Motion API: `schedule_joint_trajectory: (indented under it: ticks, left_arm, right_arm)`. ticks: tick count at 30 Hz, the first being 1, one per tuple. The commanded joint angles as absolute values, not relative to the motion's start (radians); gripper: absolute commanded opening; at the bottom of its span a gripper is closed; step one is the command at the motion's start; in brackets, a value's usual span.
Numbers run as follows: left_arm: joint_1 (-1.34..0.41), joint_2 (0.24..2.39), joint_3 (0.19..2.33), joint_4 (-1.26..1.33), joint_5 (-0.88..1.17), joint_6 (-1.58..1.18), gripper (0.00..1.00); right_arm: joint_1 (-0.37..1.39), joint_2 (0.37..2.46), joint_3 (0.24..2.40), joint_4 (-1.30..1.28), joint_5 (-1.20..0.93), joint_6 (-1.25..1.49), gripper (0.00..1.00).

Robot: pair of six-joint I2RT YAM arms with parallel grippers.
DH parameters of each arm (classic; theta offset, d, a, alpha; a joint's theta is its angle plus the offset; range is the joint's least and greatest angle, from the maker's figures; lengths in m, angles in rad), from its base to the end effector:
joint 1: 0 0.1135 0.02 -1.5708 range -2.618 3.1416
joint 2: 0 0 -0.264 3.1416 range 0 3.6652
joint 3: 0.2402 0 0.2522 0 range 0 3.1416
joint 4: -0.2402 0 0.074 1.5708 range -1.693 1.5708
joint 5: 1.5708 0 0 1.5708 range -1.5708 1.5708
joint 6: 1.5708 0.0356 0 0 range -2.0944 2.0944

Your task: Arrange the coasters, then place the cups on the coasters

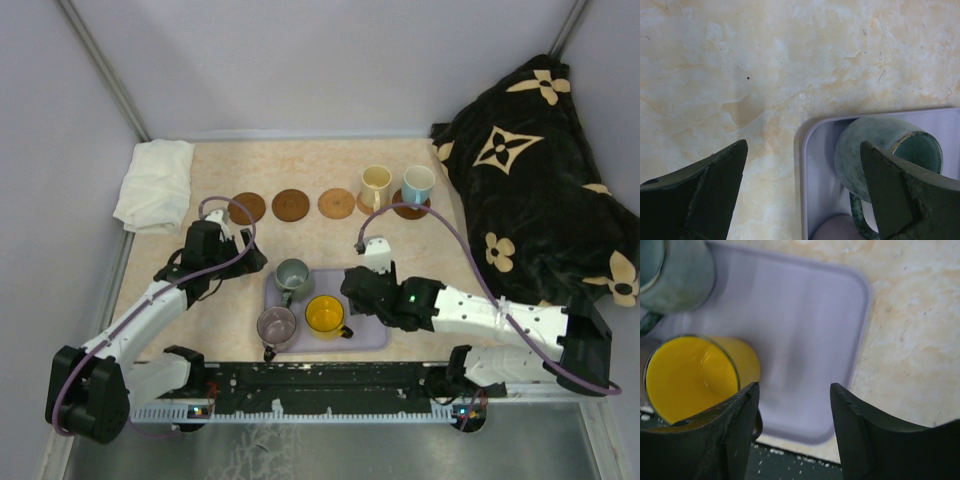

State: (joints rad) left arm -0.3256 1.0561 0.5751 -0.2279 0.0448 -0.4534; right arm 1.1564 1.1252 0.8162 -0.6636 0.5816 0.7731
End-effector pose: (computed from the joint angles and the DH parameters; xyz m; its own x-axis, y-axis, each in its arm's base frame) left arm 0.2062 -0.0713 0.2118 -0.7086 -0.2226 -0.6696 0.0461 0.9323 -0.3587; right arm 0.1050 0.1901 0.2487 -0.6853 -0.1087 -0.7201 -0.2259 0.9717 0.0684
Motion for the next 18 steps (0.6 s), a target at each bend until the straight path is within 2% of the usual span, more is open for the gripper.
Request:
schedule_joint_trajectory:
  ticks: [1, 8, 18]
  left_arm:
    - [-0.333, 1.041, 0.569, -0.234, 0.039, -0.46, 1.0]
    - [-0.333, 1.03, 0.559, -0.238, 0.04, -0.462, 1.0]
    - [-0.334, 1.034, 0.554, -0.238, 0.036, -0.464, 1.0]
  right_arm:
    - [1.289, 1.09, 0.812, -0.708, 0.654, 0.912, 0.59]
    - [1.405, 1.075, 0.799, -0.667, 0.633, 0.878, 0.58]
    - [1.408, 1.048, 0.717, -0.554, 0.503, 0.787, 0.54]
